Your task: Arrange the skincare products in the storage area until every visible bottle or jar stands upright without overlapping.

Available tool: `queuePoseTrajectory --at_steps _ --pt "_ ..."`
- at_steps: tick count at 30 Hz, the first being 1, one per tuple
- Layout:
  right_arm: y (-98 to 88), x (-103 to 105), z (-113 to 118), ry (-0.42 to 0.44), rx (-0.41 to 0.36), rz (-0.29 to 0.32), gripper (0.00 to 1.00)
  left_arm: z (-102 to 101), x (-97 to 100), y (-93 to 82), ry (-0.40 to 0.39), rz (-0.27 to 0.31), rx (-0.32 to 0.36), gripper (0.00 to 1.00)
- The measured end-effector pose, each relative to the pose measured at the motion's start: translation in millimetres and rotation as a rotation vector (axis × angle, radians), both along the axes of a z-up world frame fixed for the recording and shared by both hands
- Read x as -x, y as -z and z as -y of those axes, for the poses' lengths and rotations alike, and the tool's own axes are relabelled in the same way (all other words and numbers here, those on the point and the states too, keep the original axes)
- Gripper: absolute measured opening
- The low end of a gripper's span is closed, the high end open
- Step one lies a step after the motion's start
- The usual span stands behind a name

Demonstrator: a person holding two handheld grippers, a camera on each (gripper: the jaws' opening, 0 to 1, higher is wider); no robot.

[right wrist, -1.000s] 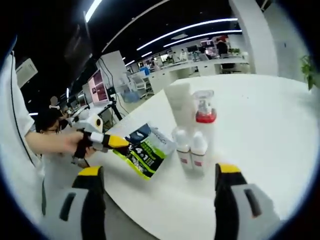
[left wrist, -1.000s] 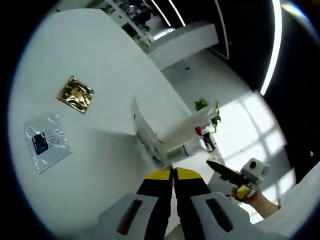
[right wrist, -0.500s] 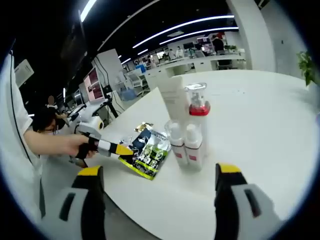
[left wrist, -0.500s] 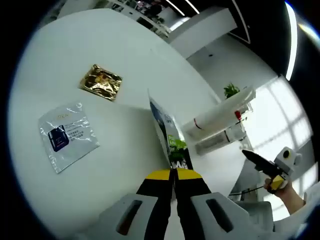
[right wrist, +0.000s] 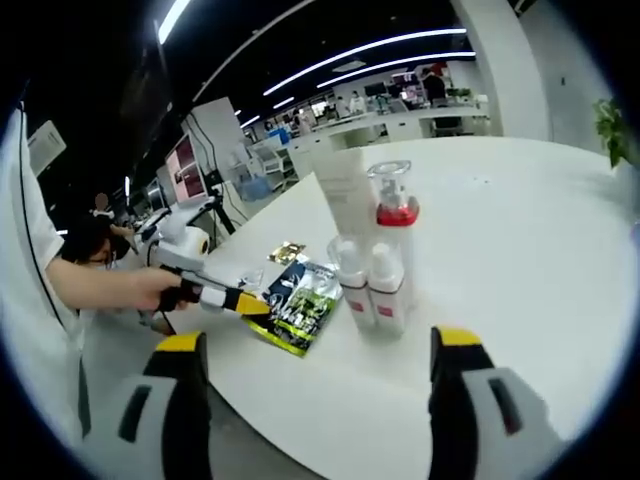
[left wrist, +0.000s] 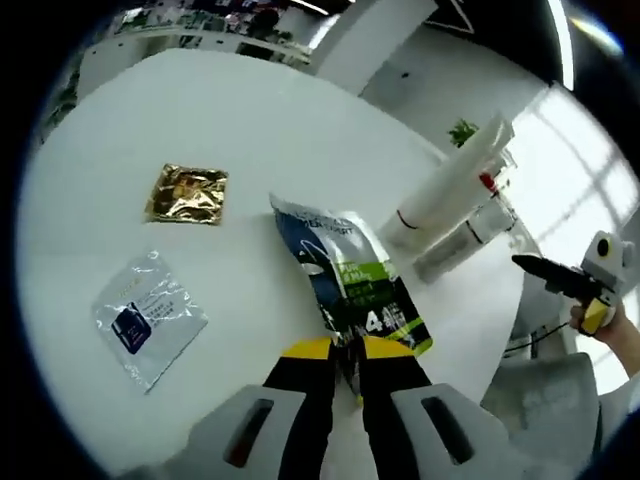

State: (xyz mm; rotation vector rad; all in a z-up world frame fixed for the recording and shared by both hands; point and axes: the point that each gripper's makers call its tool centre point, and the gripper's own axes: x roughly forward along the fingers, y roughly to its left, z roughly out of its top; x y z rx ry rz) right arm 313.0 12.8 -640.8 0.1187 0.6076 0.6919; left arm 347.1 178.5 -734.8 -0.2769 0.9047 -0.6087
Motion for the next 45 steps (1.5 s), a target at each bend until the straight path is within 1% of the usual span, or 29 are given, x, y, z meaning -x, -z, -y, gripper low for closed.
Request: queuePoseTrajectory --at_steps 1,2,3,5,6,8,9,10,11,13,14,15,17,19,24,25,32,45 --pt "-0.1 0 0 0.0 -0.001 0.001 0.92 -1 1.6 0.2 0.038 0.021 -0.044 0.1" --pt "0.0 0 0 0.001 -0.001 0.0 0.92 -1 2.4 -0.1 0.061 0.036 -0.074 0.13" --pt "0.0 1 0 0.002 -0.001 -0.001 0.92 -1 2.6 -1.8 0.098 0.07 -0.117 0.16" --pt "-0.3 1 1 0.003 -0.002 0.0 0.92 -2 4.1 -2.8 0.139 0.09 -0.17 0.24" --pt "-0.4 1 1 0.003 -0.002 0.0 0.92 -3 3.2 -4.1 0.164 0.114 -0.216 0.27" --pt "-0.5 1 1 0.003 -0.002 0.0 0.92 -5 -1.6 -8.7 0.198 0.176 -0.279 0.33" --pt "-0.8 1 1 0.004 -0.003 0.002 0.92 -2 -4.2 -12.9 0.234 0.216 -0.304 0.36" --pt "-0.8 1 1 0.004 -0.003 0.002 0.92 2 -5.4 -15.4 0.263 0.239 -0.313 0.38" --pt "-0.5 1 1 0.005 -0.003 0.0 0.92 9 -6.9 -18.8 0.319 0.279 -0.323 0.4" --pt "-0.3 2 1 0.003 -0.001 0.0 0.92 20 -8.6 -19.8 0.396 0.316 -0.338 0.41" --pt "-0.3 2 1 0.003 -0.001 -0.001 0.92 23 -9.5 -19.2 0.411 0.321 -0.334 0.42" --pt "-0.3 2 1 0.005 -0.001 0.0 0.92 28 -10.7 -16.9 0.418 0.313 -0.32 0.43" --pt "-0.9 2 3 0.009 -0.002 0.002 0.92 31 -15.4 -10.1 0.418 0.303 -0.32 0.46" --pt "-1.4 2 4 0.014 -0.001 0.003 0.92 31 -17.1 -1.8 0.435 0.288 -0.339 0.48" --pt "-0.8 1 10 0.023 0.013 0.009 0.93 27 -16.7 11.0 0.461 0.257 -0.368 0.49" --pt "-0.3 2 10 0.024 0.015 0.009 0.93 28 -17.5 8.8 0.464 0.274 -0.361 0.49" --pt "3.1 4 10 0.028 0.015 -0.002 0.92 30 -19.0 7.9 0.476 0.281 -0.359 0.49" --pt "-0.3 2 10 0.018 0.028 0.007 0.92 34 -21.6 7.4 0.471 0.284 -0.362 0.49"
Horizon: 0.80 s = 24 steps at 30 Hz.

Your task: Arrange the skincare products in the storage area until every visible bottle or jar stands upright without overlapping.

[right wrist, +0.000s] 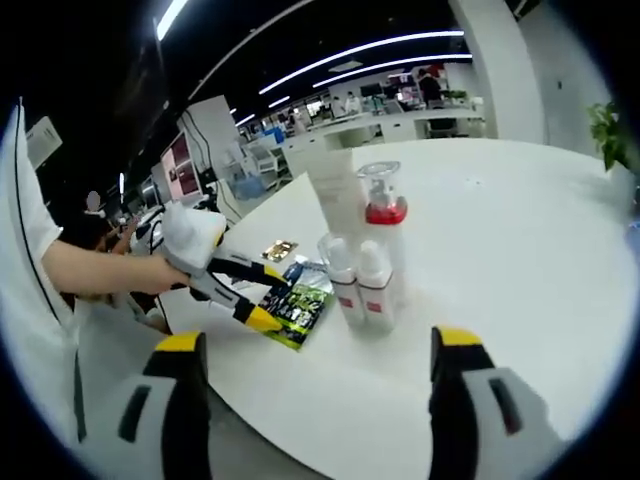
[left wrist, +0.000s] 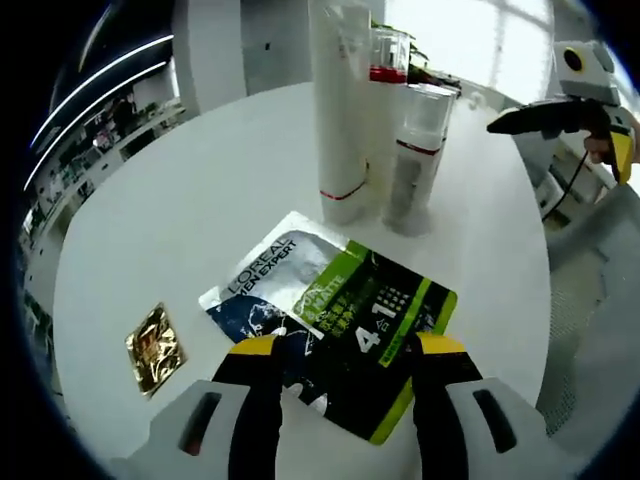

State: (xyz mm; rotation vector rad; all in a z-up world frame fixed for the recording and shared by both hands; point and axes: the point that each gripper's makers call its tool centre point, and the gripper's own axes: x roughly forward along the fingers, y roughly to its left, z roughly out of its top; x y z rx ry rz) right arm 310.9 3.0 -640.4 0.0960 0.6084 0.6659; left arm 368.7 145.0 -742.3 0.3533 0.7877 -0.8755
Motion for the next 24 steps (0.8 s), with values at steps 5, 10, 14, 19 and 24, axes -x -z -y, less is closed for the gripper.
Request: queuePoseTrajectory --at_steps 5,10,14,19,24 --pt "-0.7 1 0 0.0 -0.001 0.001 0.92 2 1.6 -1.6 -0.002 0.0 0.0 0.54" --pt "-2.1 2 -1 -0.003 -0.001 0.006 0.92 1 4.8 -8.9 -0.006 0.011 0.007 0.55" --pt "-3.4 3 -1 -0.007 0.0 0.013 0.93 -5 10.0 -13.6 -0.019 0.013 0.007 0.59" --pt "-4.1 6 -2 -0.012 0.002 0.018 0.93 -15 19.4 -19.3 -0.03 0.015 0.0 0.63" --pt "-4.5 9 -2 -0.017 0.002 0.022 0.93 -27 24.4 -26.7 -0.072 0.011 0.009 0.66"
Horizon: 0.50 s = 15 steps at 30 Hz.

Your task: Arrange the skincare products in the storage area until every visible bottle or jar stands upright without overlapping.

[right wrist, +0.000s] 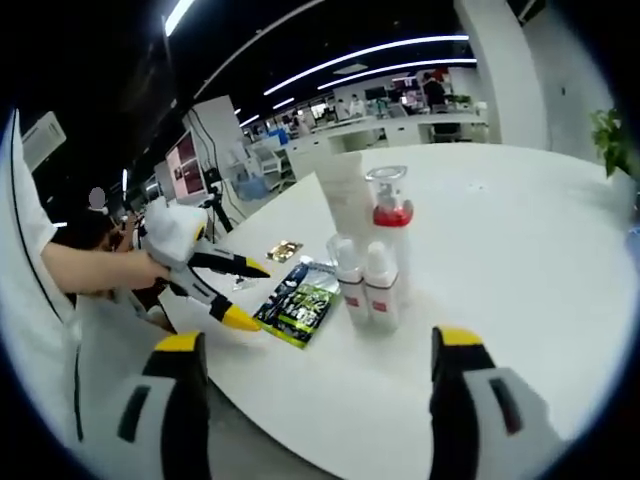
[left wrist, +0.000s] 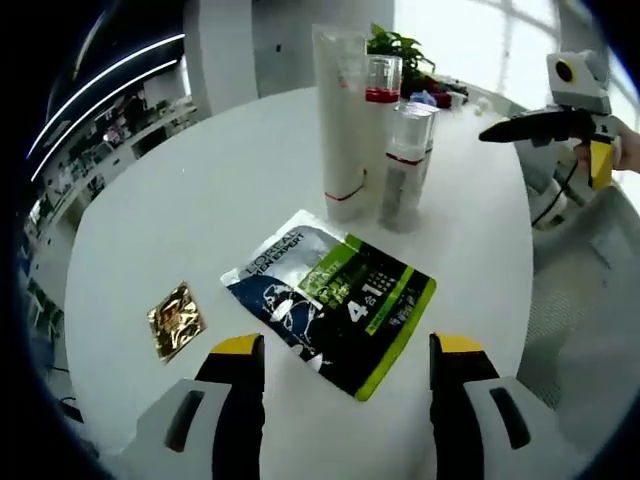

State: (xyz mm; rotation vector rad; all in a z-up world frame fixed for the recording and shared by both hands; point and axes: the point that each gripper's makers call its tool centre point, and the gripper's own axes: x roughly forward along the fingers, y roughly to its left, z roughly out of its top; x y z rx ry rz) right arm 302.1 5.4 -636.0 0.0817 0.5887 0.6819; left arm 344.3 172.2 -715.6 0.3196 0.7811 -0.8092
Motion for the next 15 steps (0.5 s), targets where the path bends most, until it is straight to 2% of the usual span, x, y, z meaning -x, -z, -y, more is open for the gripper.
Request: queuePoseTrajectory --at_steps 15 --pt "-7.9 6 -4 -0.022 0.002 0.027 0.94 -22 18.1 -23.7 -0.122 -0.017 0.079 0.78"
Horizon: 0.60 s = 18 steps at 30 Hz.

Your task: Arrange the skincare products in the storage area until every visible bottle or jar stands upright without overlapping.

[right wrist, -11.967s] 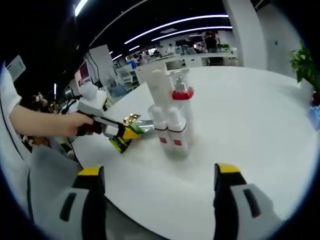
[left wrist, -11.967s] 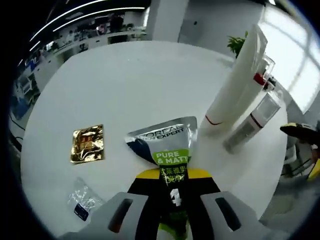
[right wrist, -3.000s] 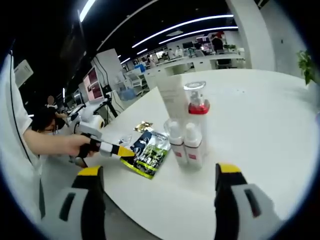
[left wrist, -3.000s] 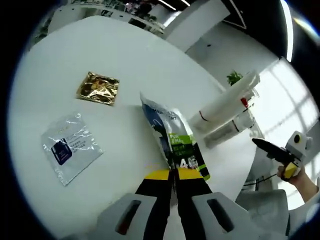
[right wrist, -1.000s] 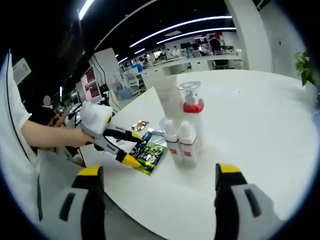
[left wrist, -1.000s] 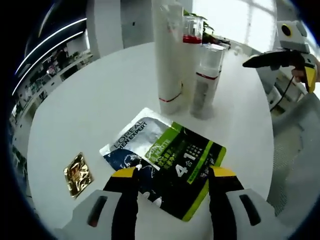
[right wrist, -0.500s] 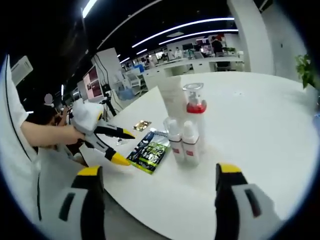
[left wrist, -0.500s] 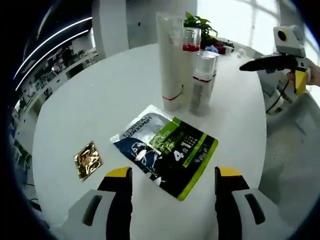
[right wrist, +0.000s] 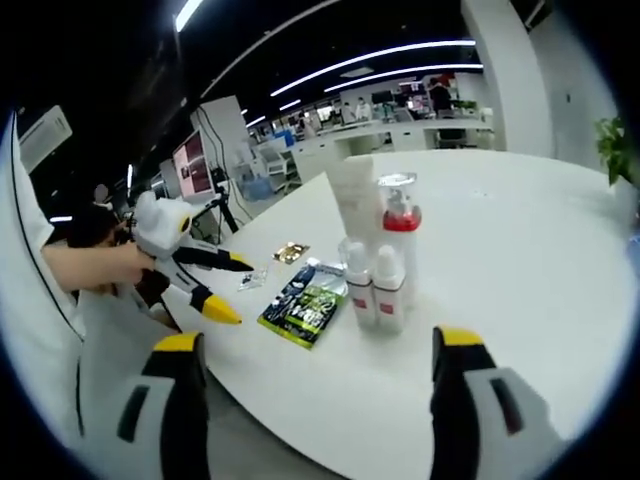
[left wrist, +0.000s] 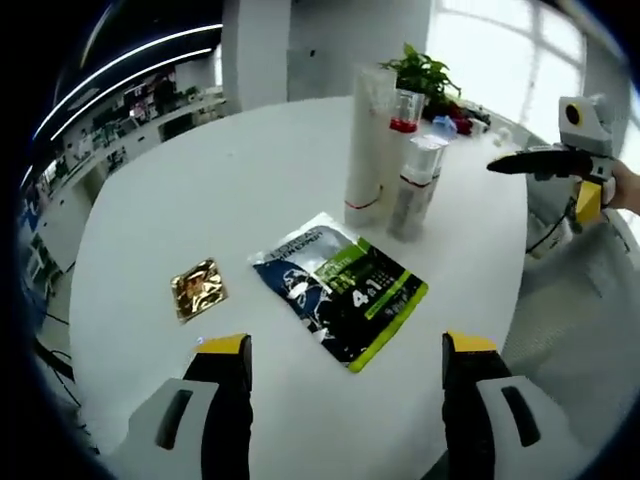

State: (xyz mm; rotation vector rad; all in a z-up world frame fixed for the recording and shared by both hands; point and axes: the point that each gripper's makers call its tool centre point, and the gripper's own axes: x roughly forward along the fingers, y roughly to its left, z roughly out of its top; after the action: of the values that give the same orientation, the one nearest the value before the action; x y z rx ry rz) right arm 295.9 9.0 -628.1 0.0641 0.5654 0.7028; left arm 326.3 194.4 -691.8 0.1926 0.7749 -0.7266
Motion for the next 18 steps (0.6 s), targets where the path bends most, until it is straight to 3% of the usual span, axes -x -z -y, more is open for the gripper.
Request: queuePoseTrajectory --at_steps 4,12,18 --pt "-1.7 2 1 -0.004 -0.001 0.005 0.94 -6 7.0 -5.5 -0.037 -0.021 0.031 0.82" --pt "-1.8 9 1 -0.019 -0.003 0.006 0.95 -21 17.8 -16.2 -0.105 0.015 0.038 0.94" --pt "-1.6 14 2 -0.025 -0.005 0.008 0.97 -31 26.6 -22.6 -0.148 0.035 0.046 0.97"
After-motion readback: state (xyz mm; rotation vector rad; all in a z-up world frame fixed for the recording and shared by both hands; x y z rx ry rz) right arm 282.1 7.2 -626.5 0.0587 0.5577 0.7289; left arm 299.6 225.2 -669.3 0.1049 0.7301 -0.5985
